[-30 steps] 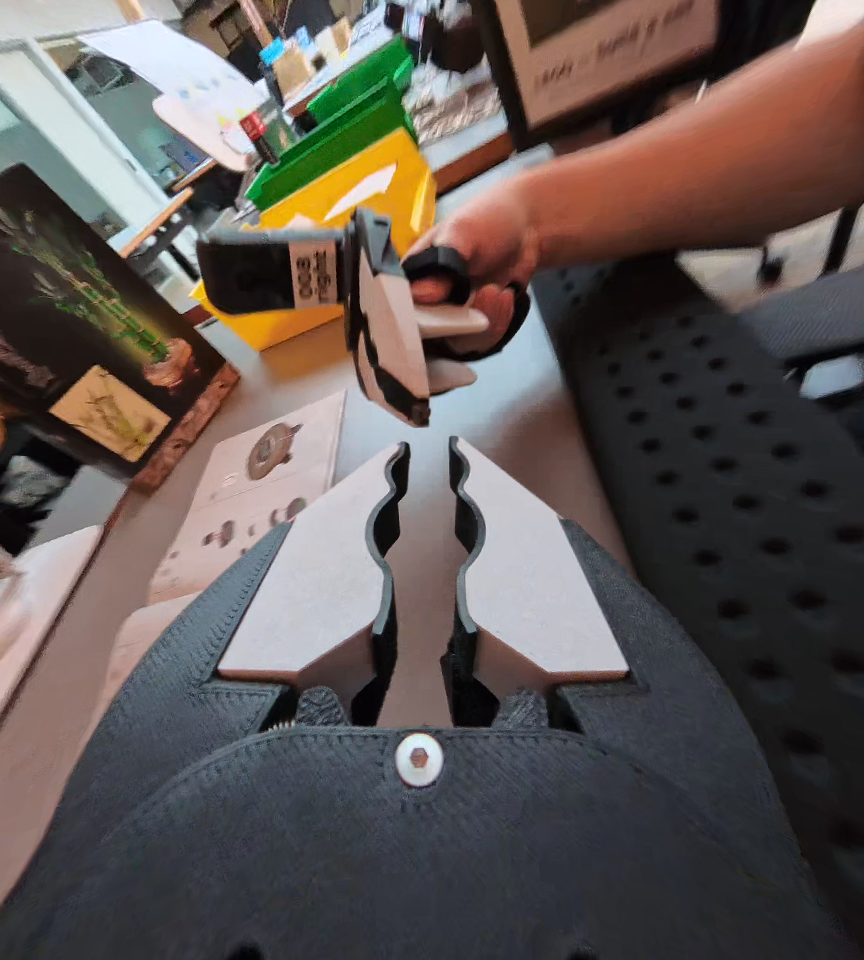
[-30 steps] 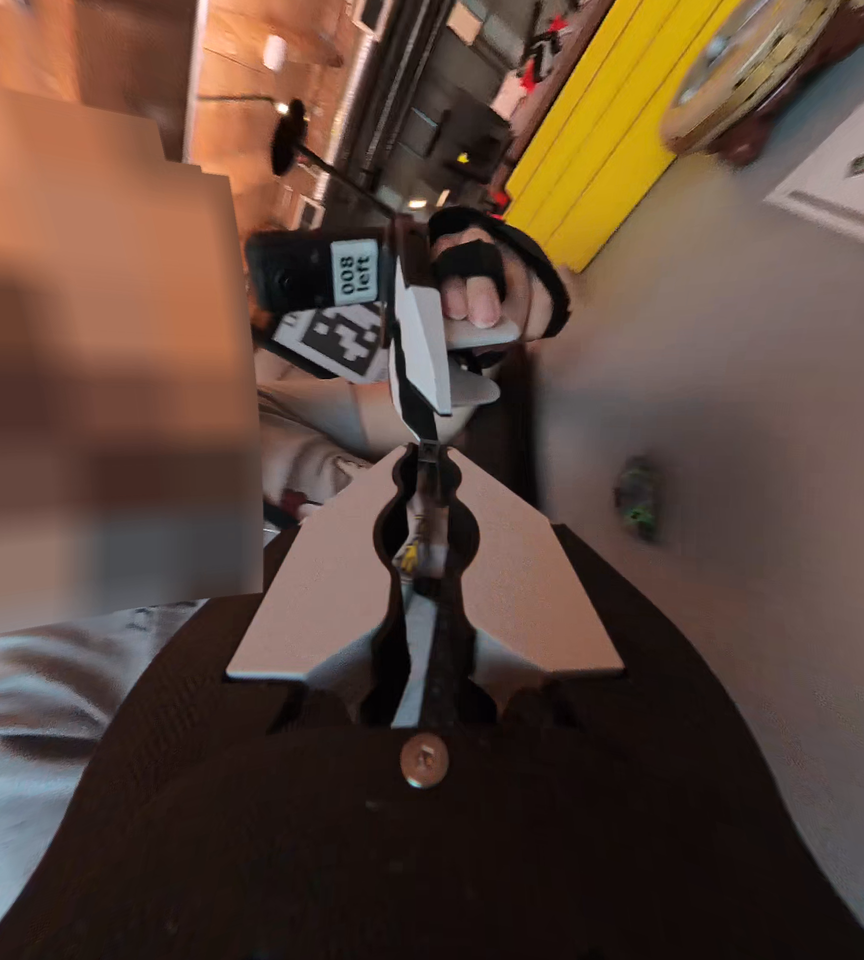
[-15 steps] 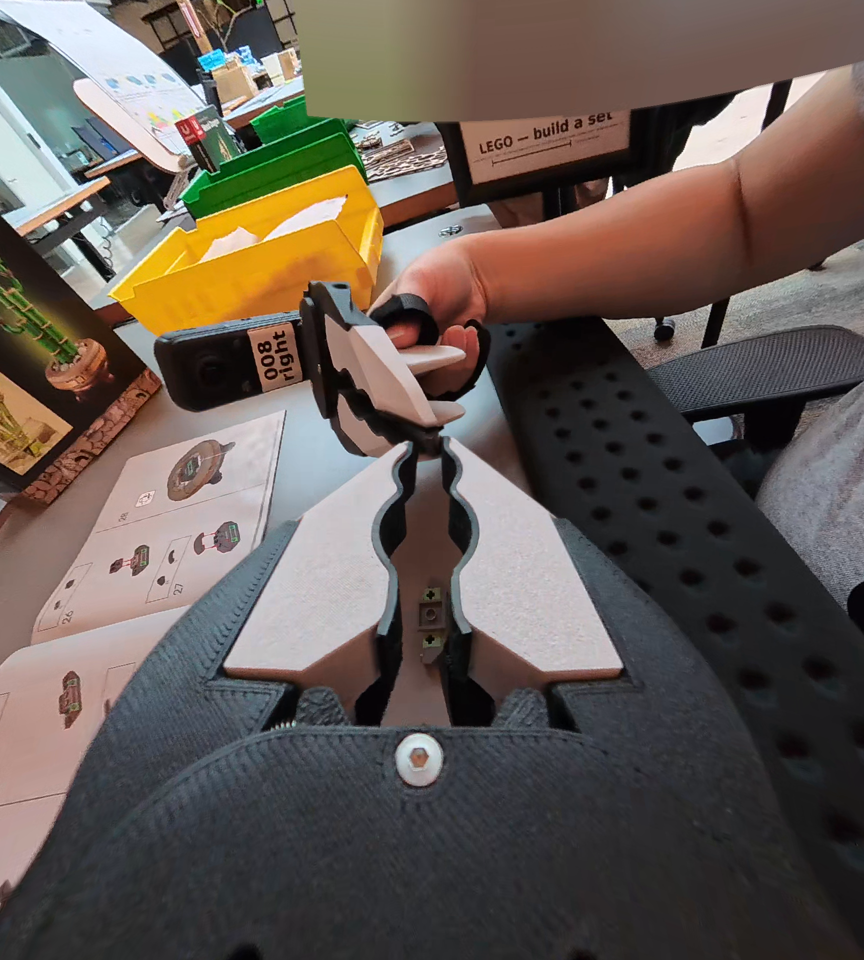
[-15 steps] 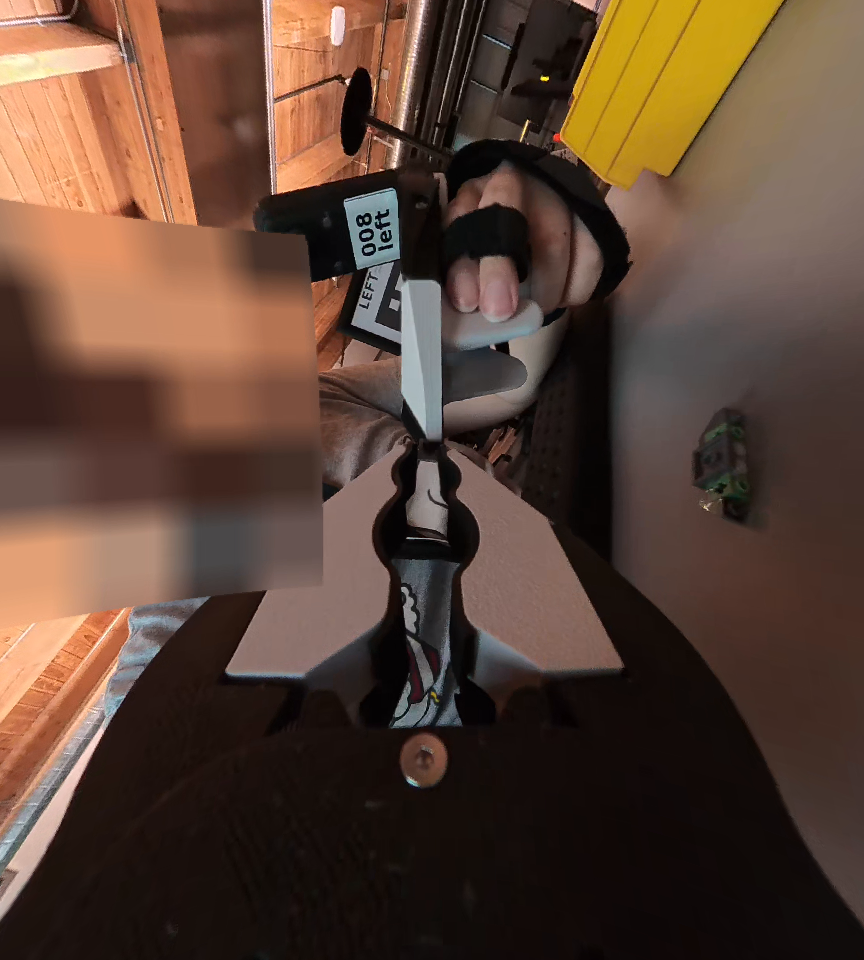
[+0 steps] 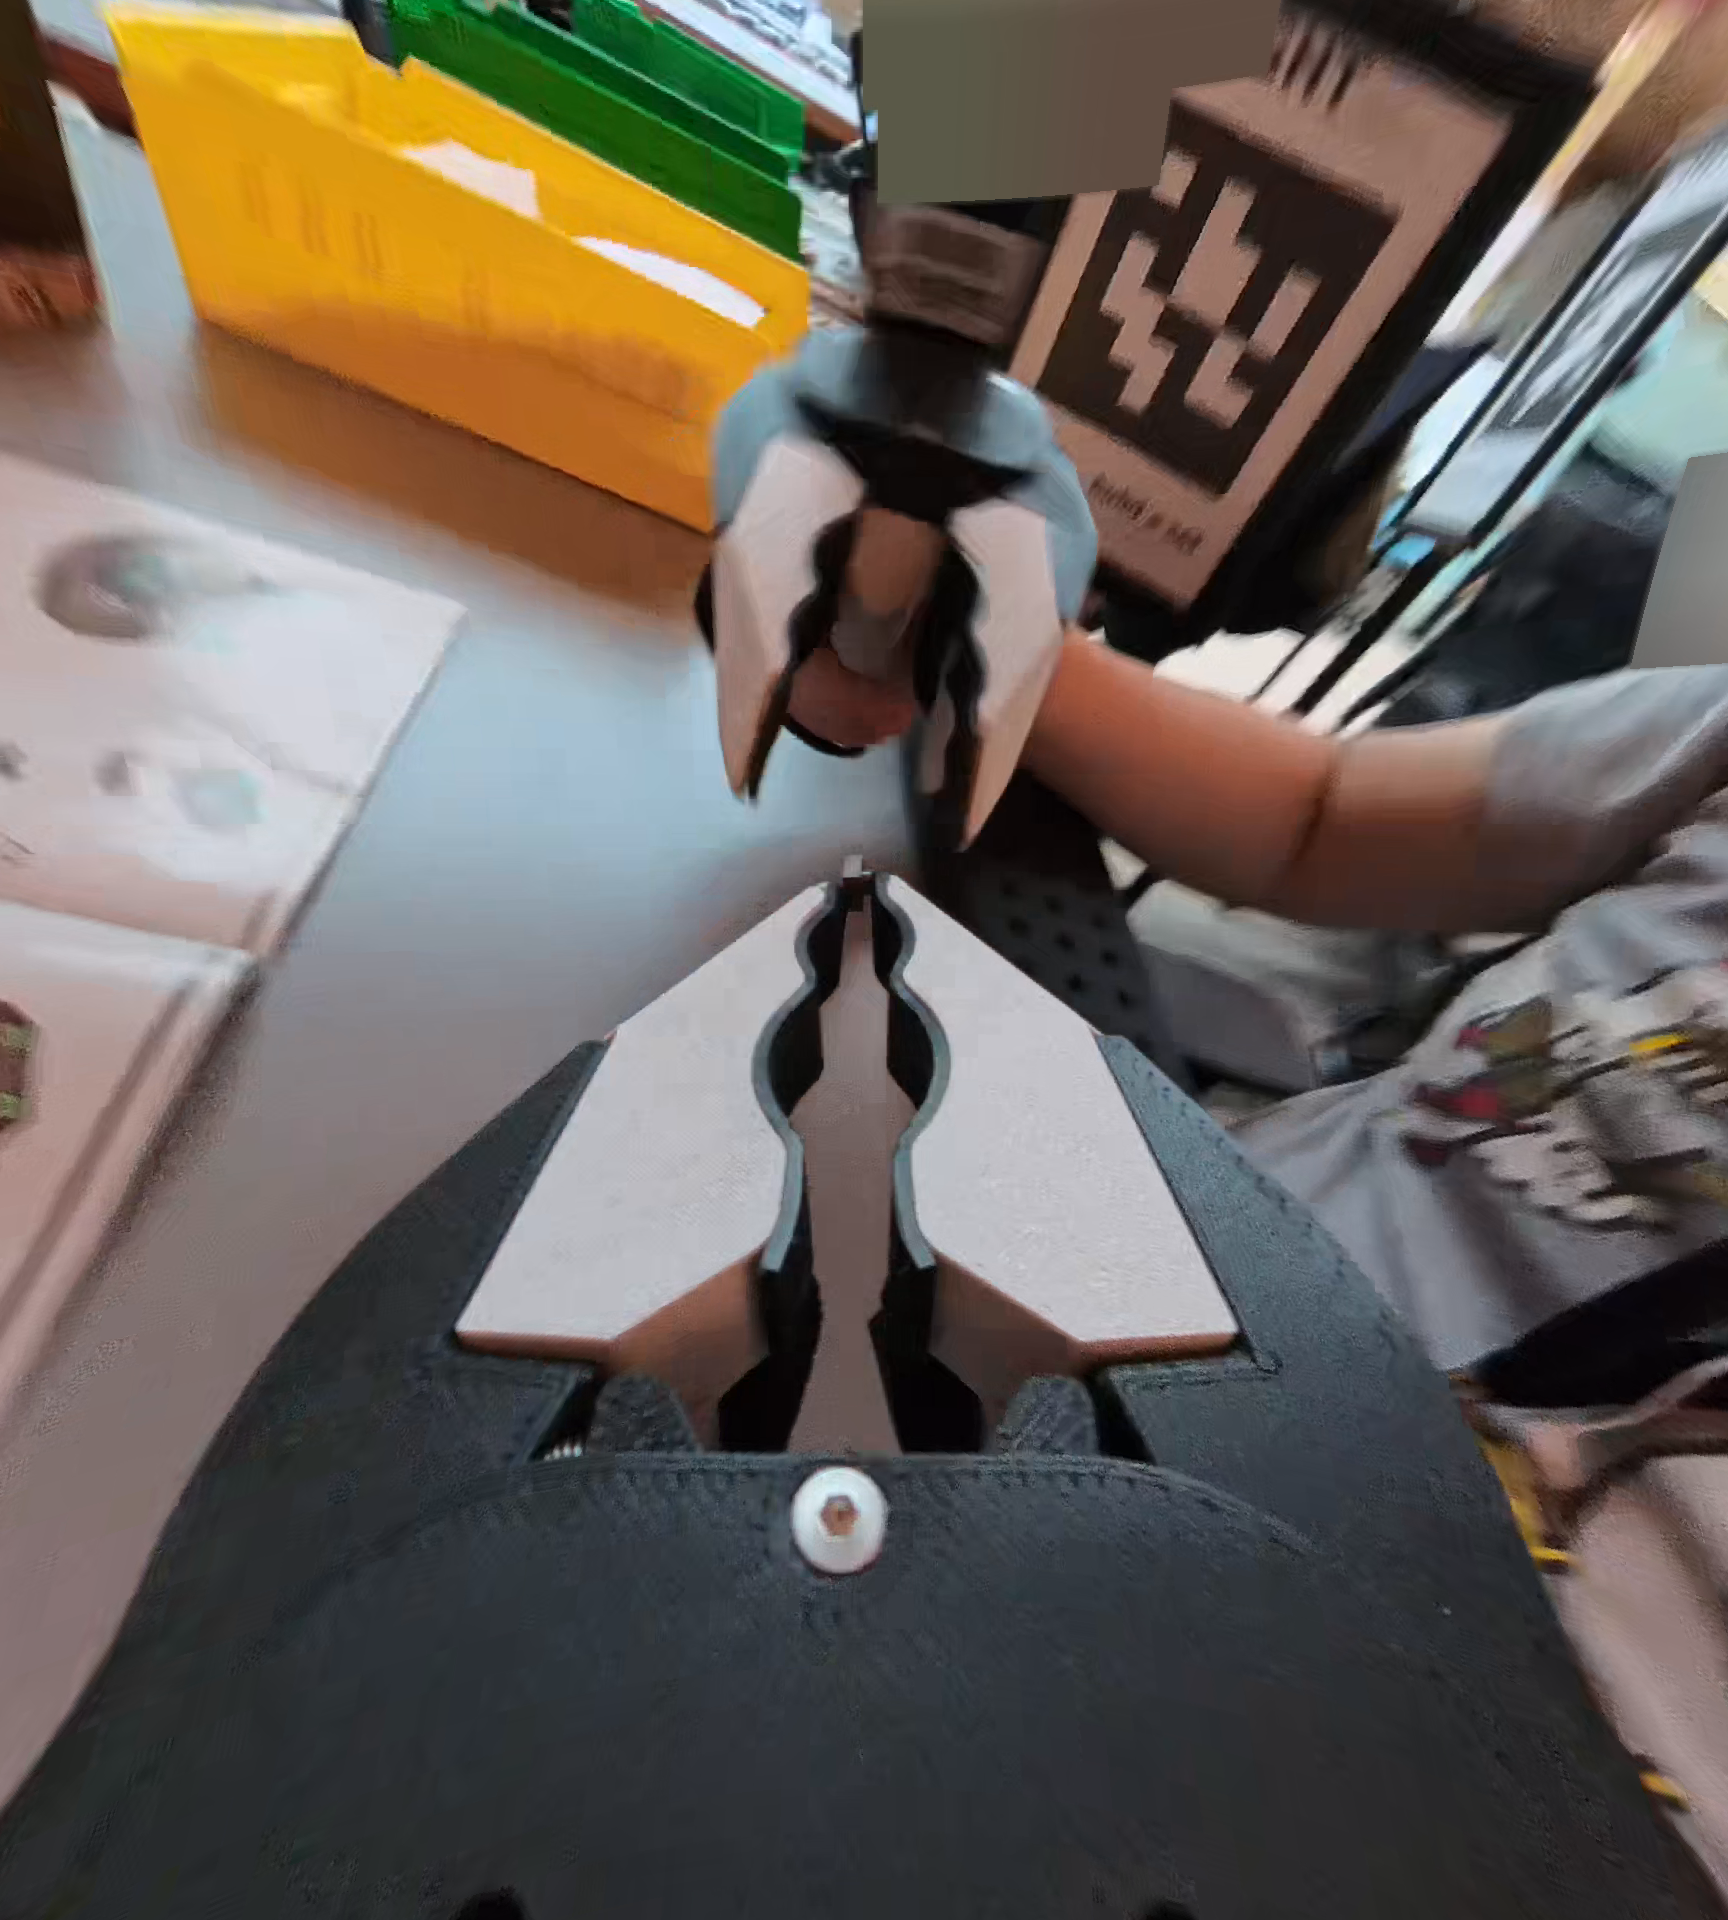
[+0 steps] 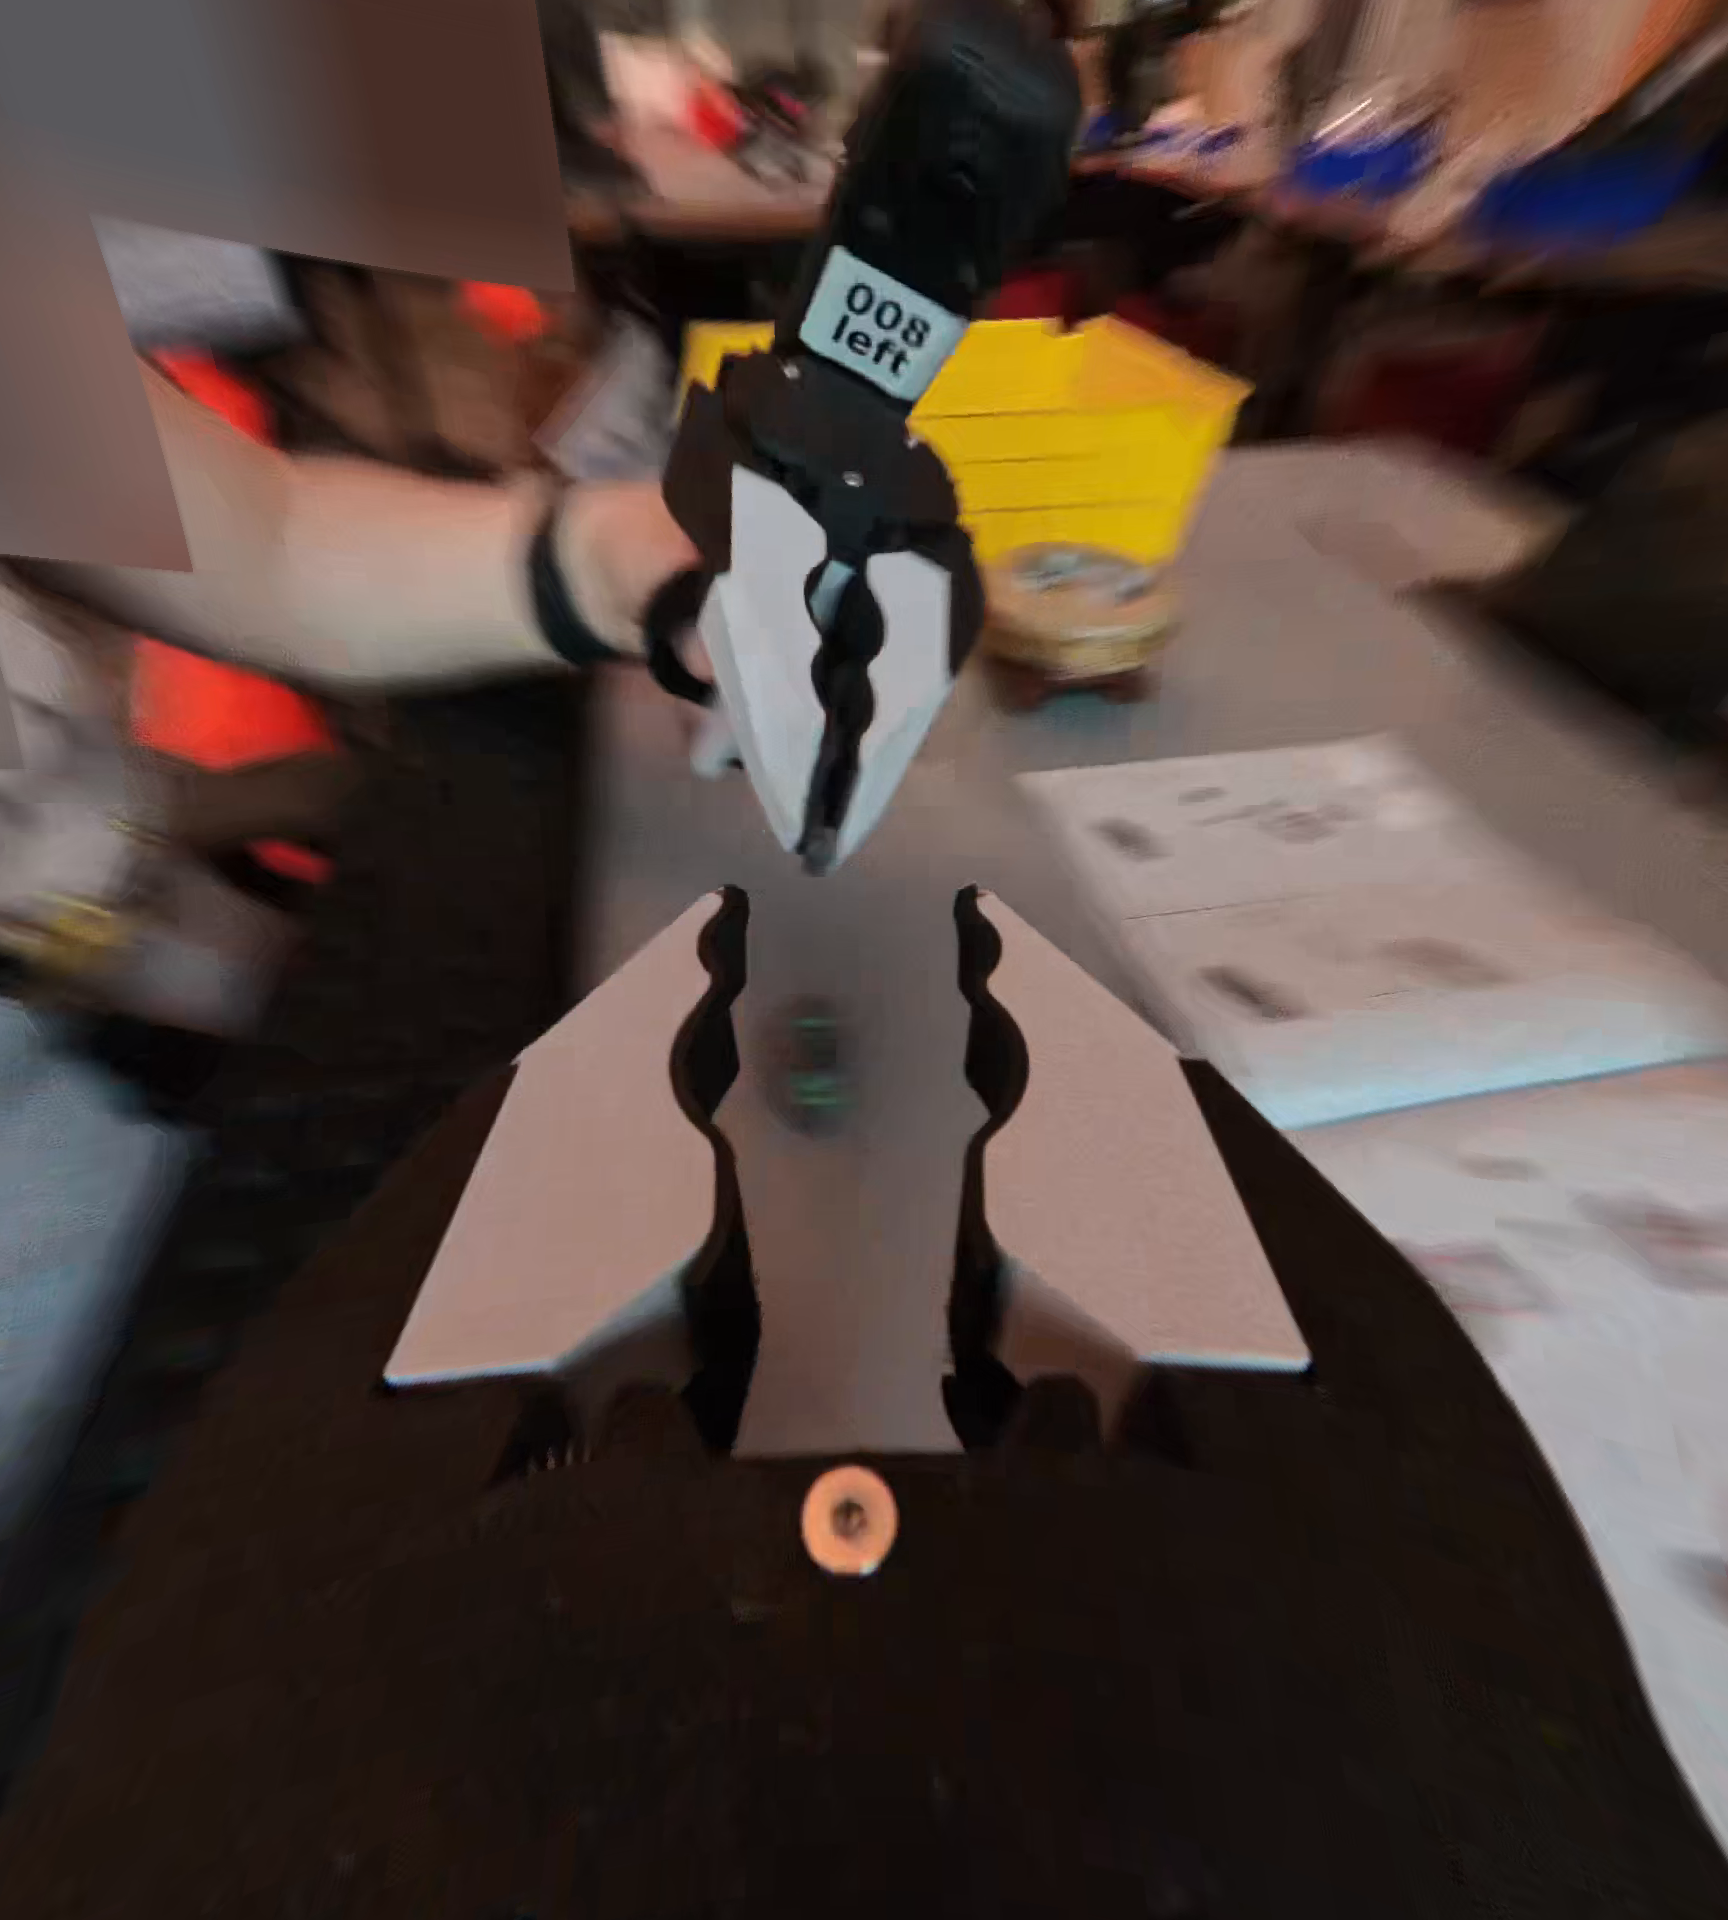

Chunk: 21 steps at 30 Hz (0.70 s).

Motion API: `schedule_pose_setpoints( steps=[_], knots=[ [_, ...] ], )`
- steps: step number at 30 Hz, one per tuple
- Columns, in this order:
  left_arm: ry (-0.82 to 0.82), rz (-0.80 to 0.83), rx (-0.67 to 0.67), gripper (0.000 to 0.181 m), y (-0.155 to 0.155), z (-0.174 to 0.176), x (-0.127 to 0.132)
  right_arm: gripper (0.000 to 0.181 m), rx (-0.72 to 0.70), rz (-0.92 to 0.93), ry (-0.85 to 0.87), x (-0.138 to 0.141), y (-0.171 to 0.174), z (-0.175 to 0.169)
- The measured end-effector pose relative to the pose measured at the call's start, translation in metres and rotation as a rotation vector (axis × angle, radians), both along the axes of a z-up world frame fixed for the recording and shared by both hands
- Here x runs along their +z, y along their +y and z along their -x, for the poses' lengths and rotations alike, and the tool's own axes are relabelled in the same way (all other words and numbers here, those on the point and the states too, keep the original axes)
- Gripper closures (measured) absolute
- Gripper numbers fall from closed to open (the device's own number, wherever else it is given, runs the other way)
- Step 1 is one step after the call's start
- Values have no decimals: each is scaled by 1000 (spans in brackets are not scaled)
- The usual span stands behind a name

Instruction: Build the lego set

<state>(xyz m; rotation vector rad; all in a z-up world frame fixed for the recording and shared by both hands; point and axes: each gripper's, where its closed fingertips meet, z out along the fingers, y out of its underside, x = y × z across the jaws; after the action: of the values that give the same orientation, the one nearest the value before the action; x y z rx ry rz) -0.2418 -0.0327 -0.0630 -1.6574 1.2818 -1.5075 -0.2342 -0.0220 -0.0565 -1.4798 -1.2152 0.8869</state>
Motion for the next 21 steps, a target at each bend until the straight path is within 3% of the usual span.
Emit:
schedule_pose_setpoints(
  steps=[2, 3, 5, 8, 21],
  knots=[
    [8, 163, -8, 179, 4, 2, -2, 147, -146, -393, -148, 11, 5, -1],
    [21, 199, 6, 179, 7, 2, -5, 153, -162, -481, -222, 8, 4, 3],
    [59, 205, 44, 179, 13, 3, -14, 155, -157, -504, -353, -9, 3, 9],
    [98, 217, 60, 178, 15, 4, -21, 166, -161, -525, -421, -24, 6, 16],
    [121, 220, 86, 178, 18, 5, -26, 175, -215, -534, -503, -32, 13, 21]
  ],
)
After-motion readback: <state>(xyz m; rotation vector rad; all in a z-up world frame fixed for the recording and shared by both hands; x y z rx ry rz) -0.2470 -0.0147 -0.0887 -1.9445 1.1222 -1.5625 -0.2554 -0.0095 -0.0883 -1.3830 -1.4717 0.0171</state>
